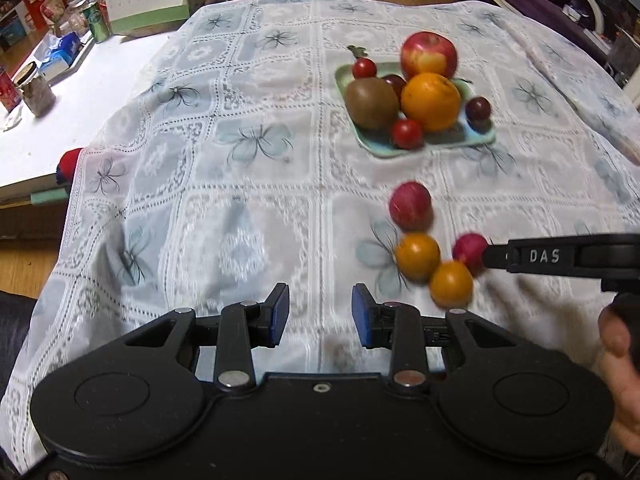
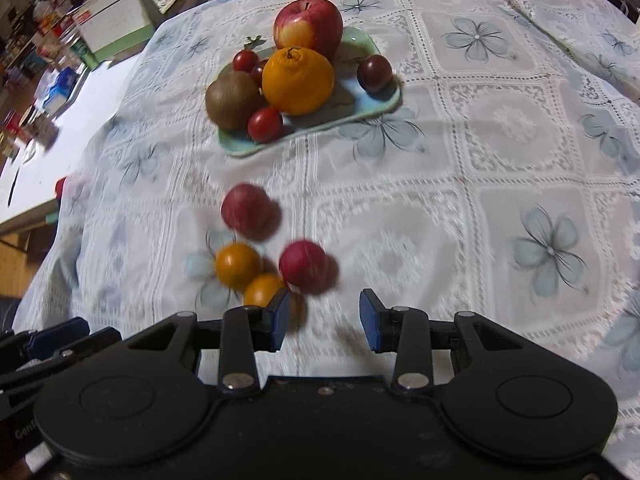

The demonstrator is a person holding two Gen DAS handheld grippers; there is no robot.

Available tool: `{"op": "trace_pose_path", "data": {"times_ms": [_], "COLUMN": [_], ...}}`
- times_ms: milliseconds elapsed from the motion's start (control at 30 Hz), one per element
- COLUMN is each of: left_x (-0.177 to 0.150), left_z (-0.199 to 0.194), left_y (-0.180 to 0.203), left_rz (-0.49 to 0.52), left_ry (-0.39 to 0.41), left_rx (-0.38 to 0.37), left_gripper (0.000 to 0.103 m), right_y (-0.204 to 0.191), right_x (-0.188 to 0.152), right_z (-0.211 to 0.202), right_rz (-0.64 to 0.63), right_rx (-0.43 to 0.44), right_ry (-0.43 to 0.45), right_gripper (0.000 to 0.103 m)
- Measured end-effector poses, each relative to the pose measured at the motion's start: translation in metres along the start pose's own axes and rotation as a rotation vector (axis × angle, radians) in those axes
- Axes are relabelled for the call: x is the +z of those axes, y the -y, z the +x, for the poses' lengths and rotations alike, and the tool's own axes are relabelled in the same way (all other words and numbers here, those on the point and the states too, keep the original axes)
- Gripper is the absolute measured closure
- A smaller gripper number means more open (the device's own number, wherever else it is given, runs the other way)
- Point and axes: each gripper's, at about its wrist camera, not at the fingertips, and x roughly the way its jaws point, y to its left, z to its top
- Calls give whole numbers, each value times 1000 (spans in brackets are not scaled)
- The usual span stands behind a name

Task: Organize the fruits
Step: 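Move both open tools from the tray toward the loose red plums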

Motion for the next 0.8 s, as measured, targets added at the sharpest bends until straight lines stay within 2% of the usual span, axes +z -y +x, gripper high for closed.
{"op": "trace_pose_path", "data": {"times_ms": [233, 633, 700, 800], "left_x": [19, 45, 49, 54], "left_z": [17, 49, 53, 59], "left_y": [1, 13, 16, 24], "left_rz": [-5, -11, -10, -1], "left_ry": [-3, -34, -39, -46], "left_rx": [-19, -70, -83, -102], "left_gripper": [61, 61, 61, 61], "right_y": [-5, -17, -18, -18], "right_x": [17, 21, 22, 23], "right_z": [26, 45, 44, 44], "right_rz": [42, 19, 6, -13], "right_rx": [-15, 61, 62, 82], "right_ry": [-17, -62, -50, -55], "right_gripper": [63, 61, 69, 70]}}
